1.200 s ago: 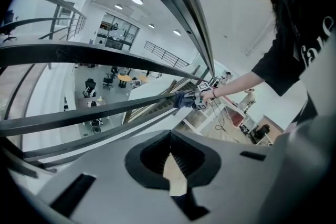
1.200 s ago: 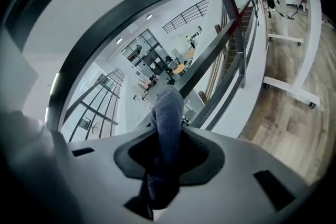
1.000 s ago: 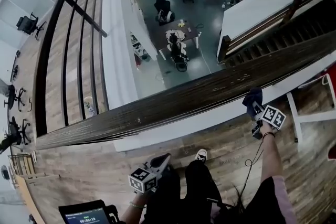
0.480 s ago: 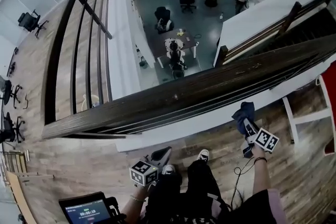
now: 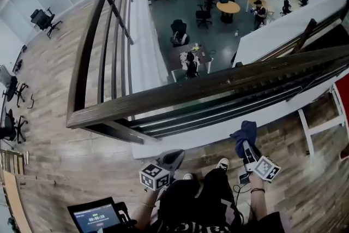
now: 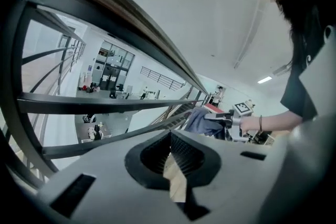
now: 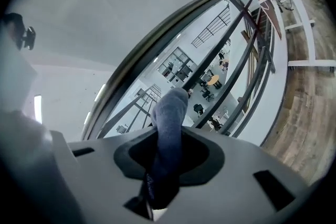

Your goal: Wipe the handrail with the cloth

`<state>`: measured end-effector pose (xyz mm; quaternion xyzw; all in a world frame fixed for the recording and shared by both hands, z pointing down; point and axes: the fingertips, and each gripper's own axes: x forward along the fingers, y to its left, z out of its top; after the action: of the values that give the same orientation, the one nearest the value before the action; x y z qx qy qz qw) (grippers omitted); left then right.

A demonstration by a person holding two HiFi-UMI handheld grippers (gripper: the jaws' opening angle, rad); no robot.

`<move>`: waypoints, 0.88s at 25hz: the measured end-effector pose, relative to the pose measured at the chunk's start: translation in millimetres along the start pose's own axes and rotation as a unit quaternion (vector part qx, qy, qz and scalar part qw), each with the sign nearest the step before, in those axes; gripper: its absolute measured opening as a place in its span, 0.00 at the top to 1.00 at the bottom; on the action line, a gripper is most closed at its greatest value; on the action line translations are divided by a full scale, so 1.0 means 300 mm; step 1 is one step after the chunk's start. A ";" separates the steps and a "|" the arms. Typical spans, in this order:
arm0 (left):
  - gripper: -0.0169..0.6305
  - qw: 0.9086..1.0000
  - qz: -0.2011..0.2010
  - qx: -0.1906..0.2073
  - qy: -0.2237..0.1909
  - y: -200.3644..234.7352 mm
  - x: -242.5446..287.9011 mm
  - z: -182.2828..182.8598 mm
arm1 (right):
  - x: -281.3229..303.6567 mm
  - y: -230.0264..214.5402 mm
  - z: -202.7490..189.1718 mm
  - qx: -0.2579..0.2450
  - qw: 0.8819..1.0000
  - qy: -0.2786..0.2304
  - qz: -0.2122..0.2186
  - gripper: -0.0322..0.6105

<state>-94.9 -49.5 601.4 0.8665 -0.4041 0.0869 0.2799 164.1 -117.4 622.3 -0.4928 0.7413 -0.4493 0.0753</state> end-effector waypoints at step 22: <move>0.97 0.995 -0.081 0.064 -0.012 -0.279 -0.181 -0.003 | -0.263 0.437 -0.374 -0.053 0.997 0.000 0.050 0.81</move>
<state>-67.8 29.7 547.0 0.9135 -0.3297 0.0793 0.2248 54.7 26.3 564.7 -0.4582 0.7881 -0.4048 0.0714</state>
